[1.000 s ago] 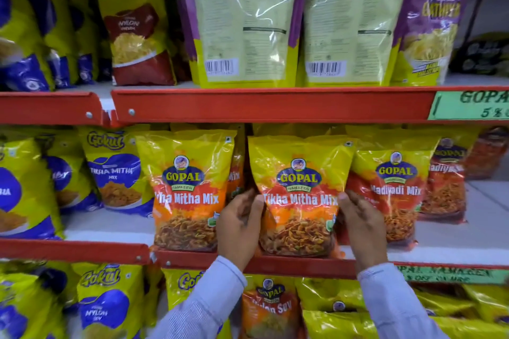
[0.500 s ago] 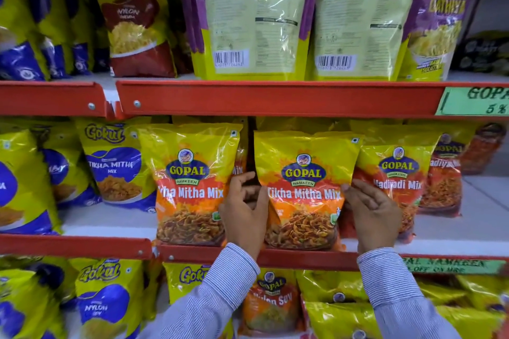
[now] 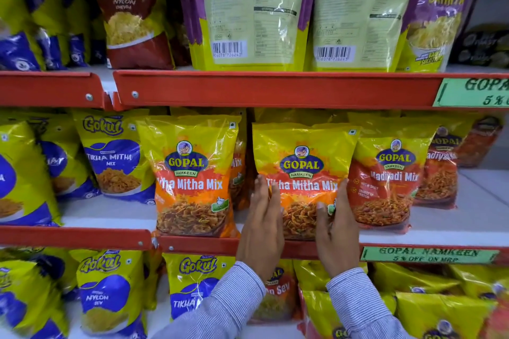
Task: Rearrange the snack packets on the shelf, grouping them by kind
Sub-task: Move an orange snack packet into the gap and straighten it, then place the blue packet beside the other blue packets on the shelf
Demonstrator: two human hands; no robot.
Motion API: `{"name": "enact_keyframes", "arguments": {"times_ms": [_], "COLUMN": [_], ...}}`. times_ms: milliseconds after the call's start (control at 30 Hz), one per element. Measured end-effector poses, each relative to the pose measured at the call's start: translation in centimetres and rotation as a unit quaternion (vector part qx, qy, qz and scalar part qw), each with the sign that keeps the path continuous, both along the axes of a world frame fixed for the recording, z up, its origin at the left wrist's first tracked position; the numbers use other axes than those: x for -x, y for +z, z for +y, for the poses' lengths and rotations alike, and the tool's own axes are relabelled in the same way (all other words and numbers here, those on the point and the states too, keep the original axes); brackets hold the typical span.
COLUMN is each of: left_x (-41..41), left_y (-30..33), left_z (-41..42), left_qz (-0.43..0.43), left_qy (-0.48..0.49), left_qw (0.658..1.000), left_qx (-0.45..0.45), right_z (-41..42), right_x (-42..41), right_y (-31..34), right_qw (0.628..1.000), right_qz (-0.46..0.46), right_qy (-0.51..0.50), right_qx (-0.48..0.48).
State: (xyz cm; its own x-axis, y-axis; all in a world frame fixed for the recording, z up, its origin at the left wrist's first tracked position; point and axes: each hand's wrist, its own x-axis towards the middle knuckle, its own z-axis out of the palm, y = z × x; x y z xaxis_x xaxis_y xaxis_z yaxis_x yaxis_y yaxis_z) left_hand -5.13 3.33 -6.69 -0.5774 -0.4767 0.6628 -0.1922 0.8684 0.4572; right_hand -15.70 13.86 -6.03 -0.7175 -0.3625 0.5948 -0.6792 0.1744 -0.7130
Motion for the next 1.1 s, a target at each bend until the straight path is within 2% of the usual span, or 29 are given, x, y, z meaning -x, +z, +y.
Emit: {"name": "enact_keyframes", "arguments": {"times_ms": [100,200,400,500,600,667,767,800,867,933,1000,1100], "left_x": [-1.1,-3.3,-11.1,-15.6,-19.4,-20.8,-21.1,-20.8,-19.9,-19.4,-19.2,-19.7], "left_y": [-0.2,-0.7,-5.9,-10.0,-14.7,-17.1,-19.9,-20.3,-21.6,-23.3,-25.1,-24.2], "left_z": [-0.3,-0.5,-2.3,-4.6,-6.9,-7.9,-10.3,-11.2,-12.9,-14.8,-15.7,-14.5], "left_qz": [-0.046,-0.083,-0.130,-0.129,-0.137,-0.157,-0.168,-0.174,-0.186,-0.203,-0.196,-0.156], "left_qy": [0.024,0.027,0.002,-0.005,0.029,0.080,0.141,0.132,0.068,0.009,-0.002,0.000], "left_qw": [0.996,0.989,0.965,0.968,0.985,0.984,0.943,0.927,0.877,0.833,0.832,0.839], "left_qx": [0.068,0.121,0.226,0.216,0.104,-0.038,-0.249,-0.305,-0.438,-0.514,-0.519,-0.521], "right_z": [0.2,0.5,0.0,-0.4,-1.4,-2.4,-5.5,-6.5,-8.4,-10.2,-11.2,-10.9], "right_x": [-0.3,-1.7,-4.0,-5.0,-6.3,-7.8,-9.3,-9.4,-9.2,-9.3,-9.9,-10.4], "right_y": [0.1,-0.2,-5.6,-10.3,-15.7,-18.4,-21.9,-23.0,-24.7,-25.0,-24.4,-23.9], "right_qw": [0.997,0.983,0.939,0.905,0.870,0.889,0.915,0.912,0.879,0.855,0.846,0.852], "right_qz": [0.064,0.171,0.330,0.386,0.404,0.319,0.068,-0.045,-0.220,-0.272,-0.290,-0.322], "right_qy": [-0.025,-0.046,0.037,0.153,0.237,0.249,0.211,0.216,0.240,0.264,0.267,0.262], "right_qx": [-0.025,-0.056,-0.093,-0.097,-0.156,-0.213,-0.338,-0.347,-0.349,-0.355,-0.359,-0.318]}}
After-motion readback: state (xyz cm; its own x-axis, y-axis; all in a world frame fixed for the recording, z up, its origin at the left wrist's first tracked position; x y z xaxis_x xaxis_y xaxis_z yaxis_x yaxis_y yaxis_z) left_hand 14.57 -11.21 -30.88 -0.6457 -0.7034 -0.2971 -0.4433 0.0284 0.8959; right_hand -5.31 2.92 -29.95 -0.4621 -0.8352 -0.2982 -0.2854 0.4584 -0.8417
